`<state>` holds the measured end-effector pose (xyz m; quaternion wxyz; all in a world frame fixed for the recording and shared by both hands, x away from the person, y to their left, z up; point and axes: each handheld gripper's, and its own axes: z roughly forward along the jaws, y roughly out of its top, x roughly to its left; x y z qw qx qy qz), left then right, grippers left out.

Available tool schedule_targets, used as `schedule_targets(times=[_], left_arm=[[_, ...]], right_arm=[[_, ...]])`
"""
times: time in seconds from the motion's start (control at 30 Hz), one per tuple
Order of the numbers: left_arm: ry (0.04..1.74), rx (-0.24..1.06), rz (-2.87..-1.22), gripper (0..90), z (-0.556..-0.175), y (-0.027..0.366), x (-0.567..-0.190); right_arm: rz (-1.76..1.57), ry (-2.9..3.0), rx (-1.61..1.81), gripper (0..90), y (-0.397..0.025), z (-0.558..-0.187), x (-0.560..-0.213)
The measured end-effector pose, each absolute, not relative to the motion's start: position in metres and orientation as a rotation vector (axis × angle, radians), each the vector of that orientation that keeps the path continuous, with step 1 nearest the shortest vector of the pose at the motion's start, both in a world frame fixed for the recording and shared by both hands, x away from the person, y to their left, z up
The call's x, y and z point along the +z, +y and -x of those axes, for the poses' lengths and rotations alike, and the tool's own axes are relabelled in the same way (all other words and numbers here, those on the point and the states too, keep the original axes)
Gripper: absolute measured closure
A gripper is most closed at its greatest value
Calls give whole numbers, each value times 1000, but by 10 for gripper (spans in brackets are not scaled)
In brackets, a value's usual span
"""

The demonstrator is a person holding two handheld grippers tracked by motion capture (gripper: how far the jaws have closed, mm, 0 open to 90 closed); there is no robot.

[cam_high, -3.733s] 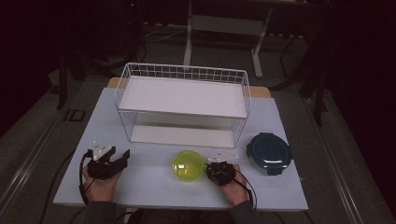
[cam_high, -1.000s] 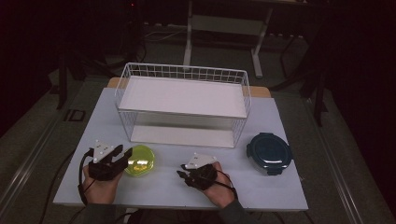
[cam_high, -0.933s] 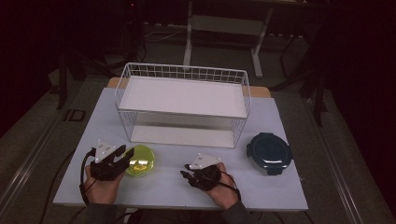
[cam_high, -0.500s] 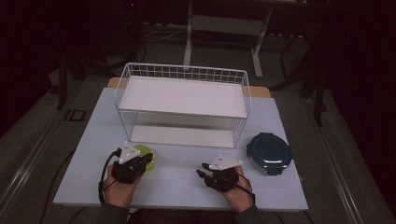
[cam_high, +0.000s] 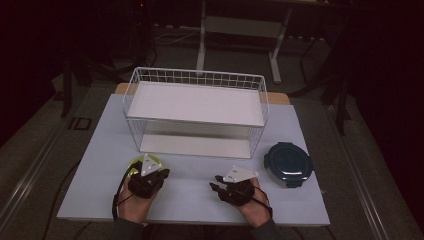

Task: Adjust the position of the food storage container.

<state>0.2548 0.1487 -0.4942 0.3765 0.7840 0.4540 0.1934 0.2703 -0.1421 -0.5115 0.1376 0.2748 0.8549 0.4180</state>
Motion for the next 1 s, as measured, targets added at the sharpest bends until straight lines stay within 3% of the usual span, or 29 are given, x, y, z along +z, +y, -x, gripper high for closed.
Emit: schedule_targets(times=[0.67, 1.0], left_arm=[[1352, 515, -1887, 900, -255, 205, -496], [1371, 512, -1890, 895, -254, 208, -498]], right_arm=[[-794, 2473, 1214, 654, -144, -270, -510], [-795, 2467, 1215, 645, -147, -271, -510]])
